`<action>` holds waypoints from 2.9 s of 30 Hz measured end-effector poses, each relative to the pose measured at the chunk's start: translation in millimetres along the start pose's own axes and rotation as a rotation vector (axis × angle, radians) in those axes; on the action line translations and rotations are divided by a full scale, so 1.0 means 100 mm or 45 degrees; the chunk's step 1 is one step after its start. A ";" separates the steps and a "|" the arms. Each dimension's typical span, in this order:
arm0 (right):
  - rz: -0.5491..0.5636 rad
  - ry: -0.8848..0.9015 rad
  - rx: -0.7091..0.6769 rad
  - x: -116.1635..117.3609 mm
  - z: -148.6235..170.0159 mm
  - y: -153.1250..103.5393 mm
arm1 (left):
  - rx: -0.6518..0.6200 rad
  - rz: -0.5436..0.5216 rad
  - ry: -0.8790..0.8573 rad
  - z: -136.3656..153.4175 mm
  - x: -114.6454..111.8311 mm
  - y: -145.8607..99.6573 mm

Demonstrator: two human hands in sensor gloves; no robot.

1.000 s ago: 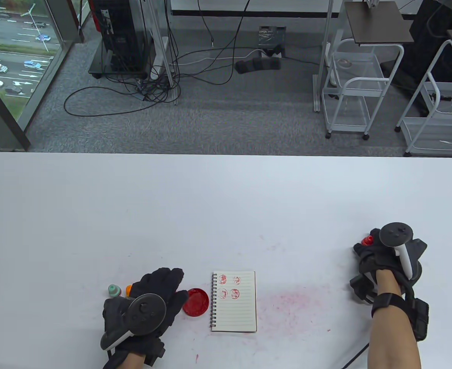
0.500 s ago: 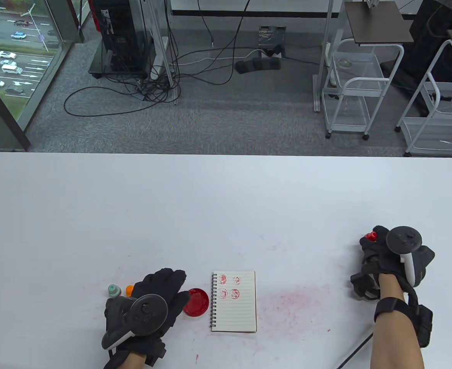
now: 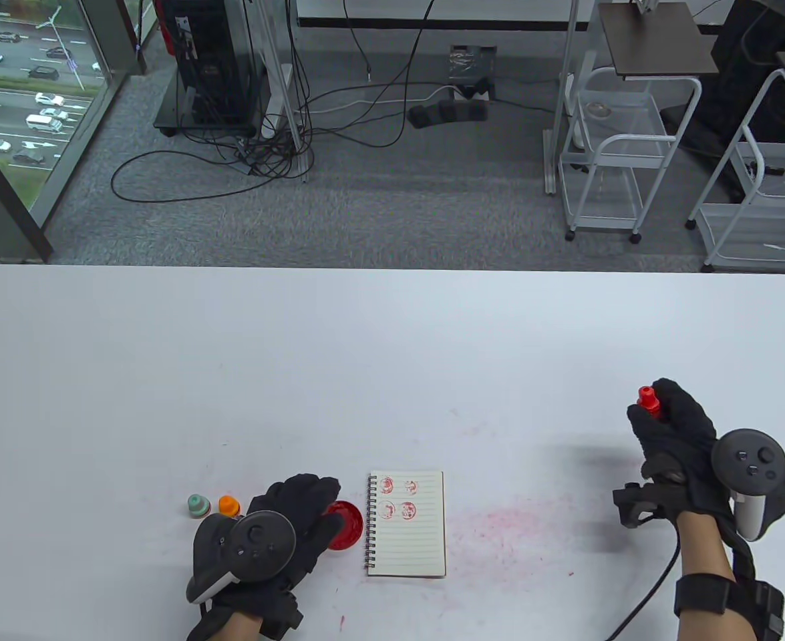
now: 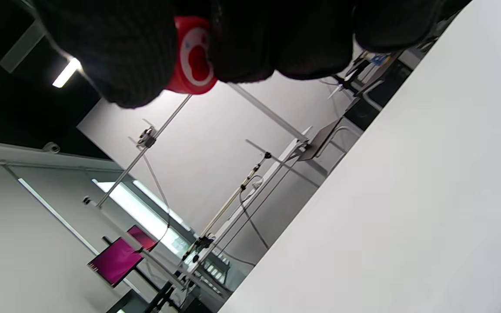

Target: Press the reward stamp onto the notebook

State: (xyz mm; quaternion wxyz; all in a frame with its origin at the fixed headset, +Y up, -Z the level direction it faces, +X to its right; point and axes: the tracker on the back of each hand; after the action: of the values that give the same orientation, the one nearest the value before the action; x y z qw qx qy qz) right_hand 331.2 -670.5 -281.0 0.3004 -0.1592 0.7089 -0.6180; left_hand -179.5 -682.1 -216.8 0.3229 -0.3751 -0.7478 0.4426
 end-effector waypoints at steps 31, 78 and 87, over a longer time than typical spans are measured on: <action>-0.582 -0.378 -0.551 1.64 -1.28 -1.29 | -0.197 -0.021 -0.344 -0.67 -0.45 -0.01; -0.640 -0.176 -0.418 1.56 -0.98 -1.17 | 0.146 -0.185 -0.432 -0.18 -0.22 0.05; -0.728 -0.587 -0.188 1.56 -0.68 -1.04 | 0.108 -0.182 -0.272 -0.13 -0.15 0.04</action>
State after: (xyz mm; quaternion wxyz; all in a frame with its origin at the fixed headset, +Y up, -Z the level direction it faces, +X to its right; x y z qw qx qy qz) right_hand 153.6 -729.5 -212.3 0.2550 -0.5069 0.5922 -0.5721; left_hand -159.8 -688.3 -217.7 0.2877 -0.2577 -0.7833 0.4872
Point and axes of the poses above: the tracker on the back of each hand, its own z axis roughly to the little-finger side, its own y axis roughly from the wrist to the fingertips, x = y × z, and after that the axes turned 11 degrees about -z, right-handed
